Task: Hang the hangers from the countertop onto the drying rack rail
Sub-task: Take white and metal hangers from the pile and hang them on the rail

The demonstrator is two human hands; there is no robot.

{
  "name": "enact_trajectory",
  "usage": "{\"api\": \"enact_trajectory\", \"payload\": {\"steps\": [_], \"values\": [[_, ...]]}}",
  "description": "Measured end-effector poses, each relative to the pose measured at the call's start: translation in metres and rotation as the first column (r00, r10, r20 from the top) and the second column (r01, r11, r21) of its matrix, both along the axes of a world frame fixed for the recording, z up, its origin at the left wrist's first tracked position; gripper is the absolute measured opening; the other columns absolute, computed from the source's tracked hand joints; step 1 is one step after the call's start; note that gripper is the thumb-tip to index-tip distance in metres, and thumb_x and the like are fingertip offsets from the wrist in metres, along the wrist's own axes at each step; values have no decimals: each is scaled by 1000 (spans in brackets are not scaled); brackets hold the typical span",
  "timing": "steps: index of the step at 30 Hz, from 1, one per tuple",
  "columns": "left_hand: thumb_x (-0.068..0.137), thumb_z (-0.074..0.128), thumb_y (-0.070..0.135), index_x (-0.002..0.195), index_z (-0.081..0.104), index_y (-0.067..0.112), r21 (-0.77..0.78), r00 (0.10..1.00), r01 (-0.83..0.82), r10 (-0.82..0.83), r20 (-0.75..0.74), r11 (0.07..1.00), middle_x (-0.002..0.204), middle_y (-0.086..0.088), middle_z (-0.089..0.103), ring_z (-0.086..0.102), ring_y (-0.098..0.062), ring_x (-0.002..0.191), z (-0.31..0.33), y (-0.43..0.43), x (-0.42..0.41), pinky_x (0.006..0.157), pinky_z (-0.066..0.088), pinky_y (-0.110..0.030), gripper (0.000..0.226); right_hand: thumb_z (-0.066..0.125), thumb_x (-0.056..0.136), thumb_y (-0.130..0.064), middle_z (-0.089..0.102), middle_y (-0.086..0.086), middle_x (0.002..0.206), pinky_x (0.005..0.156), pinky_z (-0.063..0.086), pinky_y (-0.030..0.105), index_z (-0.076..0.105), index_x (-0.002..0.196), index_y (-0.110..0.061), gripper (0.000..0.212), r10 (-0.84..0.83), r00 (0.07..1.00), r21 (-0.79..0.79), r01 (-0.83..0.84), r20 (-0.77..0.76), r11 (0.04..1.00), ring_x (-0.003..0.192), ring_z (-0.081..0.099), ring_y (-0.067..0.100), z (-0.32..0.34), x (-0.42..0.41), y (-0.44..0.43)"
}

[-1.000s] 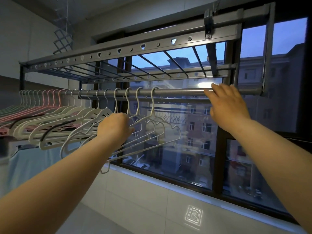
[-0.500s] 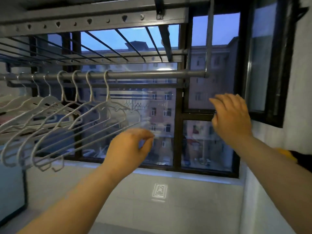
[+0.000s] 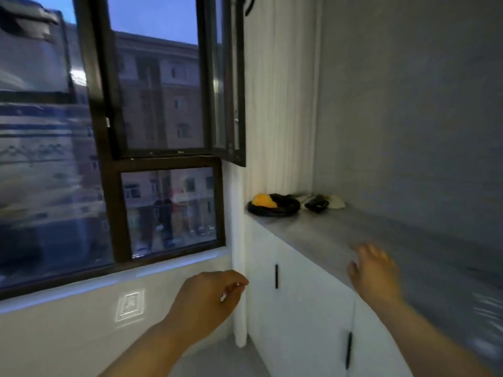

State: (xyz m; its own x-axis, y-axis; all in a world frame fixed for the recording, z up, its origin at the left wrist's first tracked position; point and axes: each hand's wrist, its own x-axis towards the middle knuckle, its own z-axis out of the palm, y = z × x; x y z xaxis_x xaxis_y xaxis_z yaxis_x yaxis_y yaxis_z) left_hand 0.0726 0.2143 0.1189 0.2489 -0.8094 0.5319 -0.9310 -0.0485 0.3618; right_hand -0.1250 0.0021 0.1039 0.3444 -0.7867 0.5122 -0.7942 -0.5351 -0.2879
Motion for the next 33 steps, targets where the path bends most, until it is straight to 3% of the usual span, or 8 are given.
{"api": "enact_trajectory", "payload": {"steps": [3,6,9,13,21,26,29,33], "values": [[63,21,63,103,67,36,98,990,111,-102,-95,989,55,48,49,45,33,74,-23,-70,-32,68,34,8,66,52,90,-15,51,14,133,103,27,35,50,130,-8,41,-149,988,105,143,46,984,124,42,32,-26,-60,-38],[87,43,43,109,66,28,162,974,218,-204,-95,962,90,30,66,54,17,84,-41,-129,-72,70,34,5,35,48,91,-16,52,10,134,105,28,33,51,130,-12,39,-329,944,192,319,22,928,126,43,28,-46,-112,-63],[93,47,27,113,63,26,252,960,276,-253,-119,928,114,12,66,59,-2,102,-58,-169,-108,84,39,-8,26,43,93,-18,48,6,139,107,30,33,47,133,-16,40,-475,880,269,452,24,850,130,39,24,-65,-146,-70],[93,46,26,114,62,26,325,924,381,-353,-144,865,119,13,63,56,-4,110,-75,-211,-152,94,40,-12,27,42,92,-23,44,-1,140,109,25,35,45,133,-24,41,-613,789,284,596,-36,751,133,33,19,-83,-162,-76],[92,46,26,109,63,25,390,868,486,-484,-111,782,120,8,62,55,-9,112,-96,-270,-193,87,37,-16,24,38,94,-28,31,9,147,115,10,42,34,137,-10,47,-778,611,399,756,-148,519,138,21,27,-95,-182,-105],[86,31,38,115,62,24,437,827,541,-549,-121,719,127,5,59,53,-14,119,-93,-319,-215,94,37,-18,45,31,97,-35,33,6,149,115,13,38,31,141,-10,50,-762,626,393,750,-164,532,139,21,28,-98,-184,-117],[93,35,30,120,59,22,504,824,518,-562,-77,691,133,-1,54,50,-21,122,-89,-350,-231,99,40,-25,37,32,98,-33,46,8,140,109,26,31,41,136,-14,43,-754,647,364,733,-111,575,132,33,28,-96,-189,-118],[94,38,40,117,59,15,542,832,492,-551,-63,681,129,-8,54,50,-26,120,-85,-379,-262,96,39,-28,40,41,95,-26,58,12,124,98,31,28,50,132,-24,38,-817,575,346,777,-52,525,120,46,29,-99,-200,-119]]}}
